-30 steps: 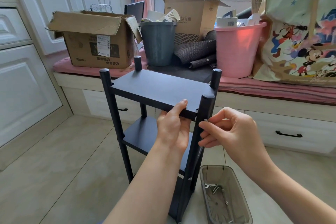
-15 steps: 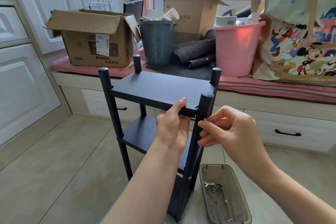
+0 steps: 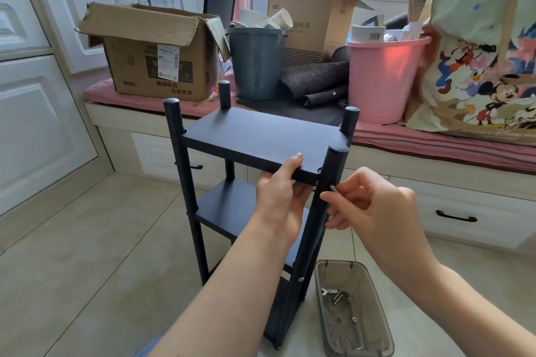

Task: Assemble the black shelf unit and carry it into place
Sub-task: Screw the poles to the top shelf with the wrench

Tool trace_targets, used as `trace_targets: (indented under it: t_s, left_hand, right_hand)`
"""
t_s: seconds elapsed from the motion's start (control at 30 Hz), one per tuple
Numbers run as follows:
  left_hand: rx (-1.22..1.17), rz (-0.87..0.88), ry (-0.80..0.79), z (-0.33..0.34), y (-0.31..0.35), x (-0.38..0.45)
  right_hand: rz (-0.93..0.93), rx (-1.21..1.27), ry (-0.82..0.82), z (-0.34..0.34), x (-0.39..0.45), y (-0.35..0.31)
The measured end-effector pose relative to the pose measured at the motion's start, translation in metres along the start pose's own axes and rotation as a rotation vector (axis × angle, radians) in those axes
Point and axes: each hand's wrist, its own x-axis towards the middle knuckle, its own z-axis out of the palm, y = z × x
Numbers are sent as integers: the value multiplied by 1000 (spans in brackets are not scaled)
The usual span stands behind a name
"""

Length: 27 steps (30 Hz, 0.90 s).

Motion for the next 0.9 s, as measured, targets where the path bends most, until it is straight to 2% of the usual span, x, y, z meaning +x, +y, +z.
trace_targets:
  t_s: [0.13, 0.3, 0.37, 0.9]
  left_hand:
    - [46, 10, -1, 0, -2, 0]
    - [28, 15, 0, 1, -4, -1]
    - [13, 11, -3, 0, -4, -1]
    - [-11, 10, -25, -2, -5, 1]
  right_hand:
    - [-158, -214, 10, 3, 1, 0]
    - [-62, -105, 15, 2, 3, 3]
    - [-45, -151, -2, 1, 2, 4]
    - [-250, -503, 39, 1, 3, -4]
